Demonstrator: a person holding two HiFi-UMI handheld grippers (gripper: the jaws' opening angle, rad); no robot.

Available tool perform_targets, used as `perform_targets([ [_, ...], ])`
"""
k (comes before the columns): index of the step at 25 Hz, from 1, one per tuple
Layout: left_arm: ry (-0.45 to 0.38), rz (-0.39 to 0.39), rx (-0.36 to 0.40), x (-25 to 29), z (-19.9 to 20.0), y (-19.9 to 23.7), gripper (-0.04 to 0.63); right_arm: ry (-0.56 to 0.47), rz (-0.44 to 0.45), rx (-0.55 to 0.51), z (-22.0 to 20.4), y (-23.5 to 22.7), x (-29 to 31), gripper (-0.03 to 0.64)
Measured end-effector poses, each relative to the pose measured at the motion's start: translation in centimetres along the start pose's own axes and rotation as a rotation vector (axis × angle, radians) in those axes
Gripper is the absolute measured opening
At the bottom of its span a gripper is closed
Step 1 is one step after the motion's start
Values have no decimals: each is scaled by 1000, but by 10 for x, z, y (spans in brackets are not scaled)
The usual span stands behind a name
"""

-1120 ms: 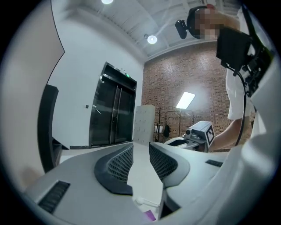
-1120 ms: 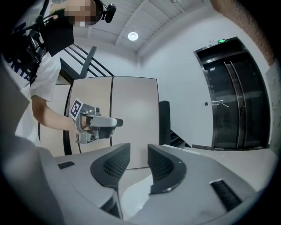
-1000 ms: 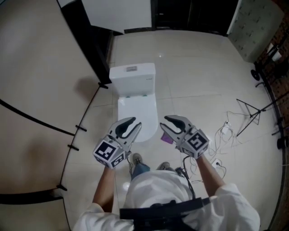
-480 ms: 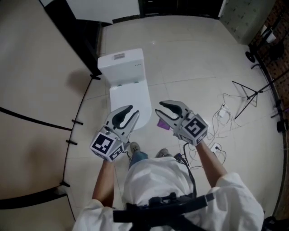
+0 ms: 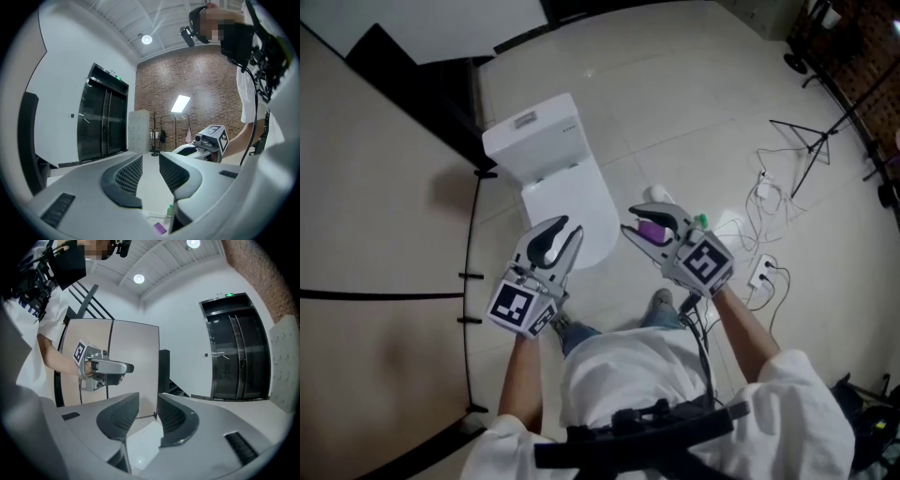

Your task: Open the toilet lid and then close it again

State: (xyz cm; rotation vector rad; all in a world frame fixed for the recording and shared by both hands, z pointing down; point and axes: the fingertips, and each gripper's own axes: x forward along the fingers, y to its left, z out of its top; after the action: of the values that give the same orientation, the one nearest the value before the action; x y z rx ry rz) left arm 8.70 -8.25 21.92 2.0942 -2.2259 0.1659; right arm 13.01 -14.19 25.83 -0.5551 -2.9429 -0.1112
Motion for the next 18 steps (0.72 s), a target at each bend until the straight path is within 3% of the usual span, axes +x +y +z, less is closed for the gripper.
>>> perform_targets([
  [4, 38, -79, 21, -34, -25, 37, 104, 41, -92, -13, -4, 28, 33, 117],
  [8, 63, -174, 103, -91, -67, 105, 104, 84, -244, 39, -18, 65, 93, 117],
  [13, 163, -326, 188, -148, -104, 174, 104, 161, -432, 123, -31, 105, 160, 117],
  [18, 169, -419, 185, -158, -129, 206, 104, 329, -449, 131, -57, 136, 201, 117],
])
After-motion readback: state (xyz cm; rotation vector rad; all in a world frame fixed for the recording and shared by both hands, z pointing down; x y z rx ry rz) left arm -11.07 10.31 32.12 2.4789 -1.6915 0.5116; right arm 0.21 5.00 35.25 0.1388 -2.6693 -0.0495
